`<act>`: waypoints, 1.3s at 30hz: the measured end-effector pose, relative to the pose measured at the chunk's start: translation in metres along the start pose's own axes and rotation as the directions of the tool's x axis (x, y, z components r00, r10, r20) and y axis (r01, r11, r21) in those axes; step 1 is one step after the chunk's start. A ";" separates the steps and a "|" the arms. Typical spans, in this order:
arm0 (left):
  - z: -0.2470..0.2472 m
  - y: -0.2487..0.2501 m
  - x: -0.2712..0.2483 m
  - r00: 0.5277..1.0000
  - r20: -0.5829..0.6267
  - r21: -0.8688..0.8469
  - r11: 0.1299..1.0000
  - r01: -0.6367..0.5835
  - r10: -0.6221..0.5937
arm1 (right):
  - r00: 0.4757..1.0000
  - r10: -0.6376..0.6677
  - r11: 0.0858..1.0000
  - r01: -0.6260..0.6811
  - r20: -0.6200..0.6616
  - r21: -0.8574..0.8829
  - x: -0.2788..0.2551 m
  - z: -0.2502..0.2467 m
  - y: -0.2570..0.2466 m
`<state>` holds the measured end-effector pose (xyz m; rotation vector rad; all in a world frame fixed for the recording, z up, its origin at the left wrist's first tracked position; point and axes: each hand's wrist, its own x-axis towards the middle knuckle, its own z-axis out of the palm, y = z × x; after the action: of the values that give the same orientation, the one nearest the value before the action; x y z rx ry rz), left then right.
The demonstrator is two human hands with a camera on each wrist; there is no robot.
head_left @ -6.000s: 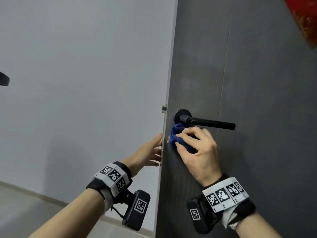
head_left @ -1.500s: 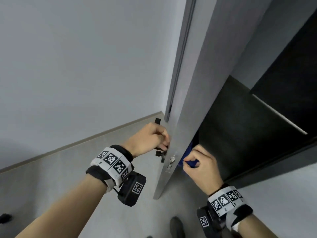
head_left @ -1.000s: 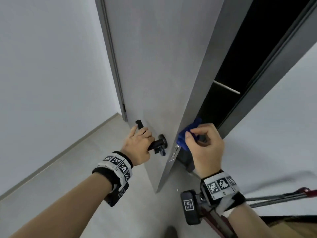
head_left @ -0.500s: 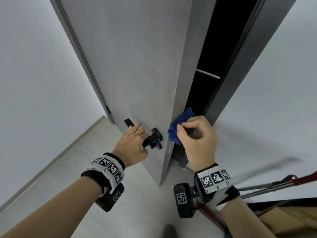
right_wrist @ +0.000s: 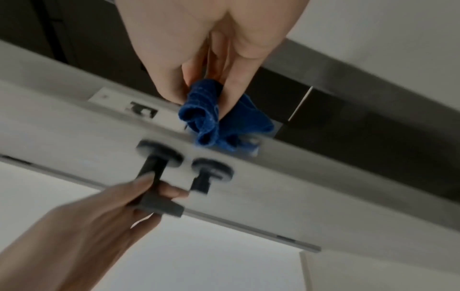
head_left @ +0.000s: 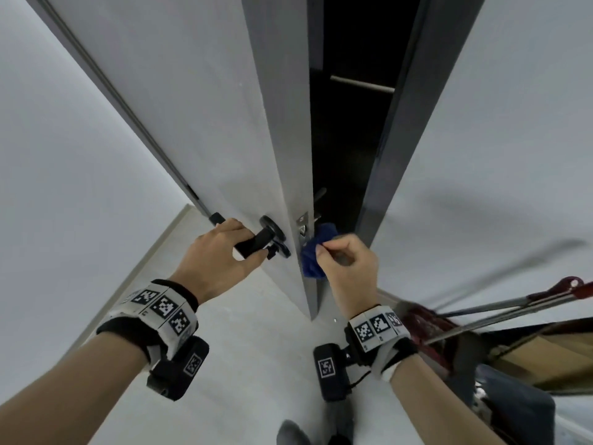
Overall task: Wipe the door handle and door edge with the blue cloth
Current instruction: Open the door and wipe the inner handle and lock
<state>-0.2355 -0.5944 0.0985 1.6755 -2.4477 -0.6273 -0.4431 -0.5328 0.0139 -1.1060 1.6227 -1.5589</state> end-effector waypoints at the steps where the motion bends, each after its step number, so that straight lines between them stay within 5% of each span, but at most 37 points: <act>1: 0.000 -0.001 0.002 1.000 0.005 -0.020 1.000 -0.002 0.002 | 1.000 -0.029 1.000 0.029 0.007 0.009 -0.004 0.008 0.000; 3: 0.000 -0.004 0.005 1.000 0.017 -0.040 0.999 0.000 0.000 | 1.000 -0.012 1.000 0.012 -0.026 0.021 -0.011 0.023 0.012; 7: 0.003 -0.004 0.009 1.000 0.016 -0.064 0.998 0.016 -0.015 | 0.930 0.367 0.930 -0.367 -0.017 -0.029 -0.015 0.028 0.056; 9: 0.005 -0.002 0.010 1.000 0.007 -0.091 0.996 0.013 -0.012 | 0.897 0.442 0.897 -0.441 -0.005 0.035 -0.012 0.028 0.057; 11: 0.006 -0.002 0.011 1.000 0.007 -0.114 0.993 0.016 -0.015 | 0.929 0.369 0.921 -0.361 -0.027 0.145 -0.008 0.026 0.039; 14: 0.006 0.001 0.013 1.000 0.003 -0.117 0.993 -0.010 0.011 | 0.993 0.092 0.977 -0.075 -0.079 0.198 0.003 0.020 -0.005; 20: 0.004 0.002 0.019 0.998 0.050 -0.064 0.998 -0.027 0.030 | 0.963 -0.246 0.930 0.265 -0.107 0.253 0.019 -0.010 -0.080; 27: 0.003 0.016 0.038 0.996 0.087 -0.030 0.999 -0.027 0.029 | 0.988 -0.064 0.979 0.090 -0.144 0.184 0.026 -0.052 -0.063; 39: 0.002 0.040 0.098 0.980 0.173 0.026 0.995 -0.100 0.094 | 0.987 -0.020 0.997 0.031 -0.161 0.065 0.076 -0.051 -0.041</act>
<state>-0.3090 -0.6713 0.0991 1.5632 -2.6547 -0.7502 -0.5162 -0.5746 0.0685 -0.9913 1.6526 -1.7454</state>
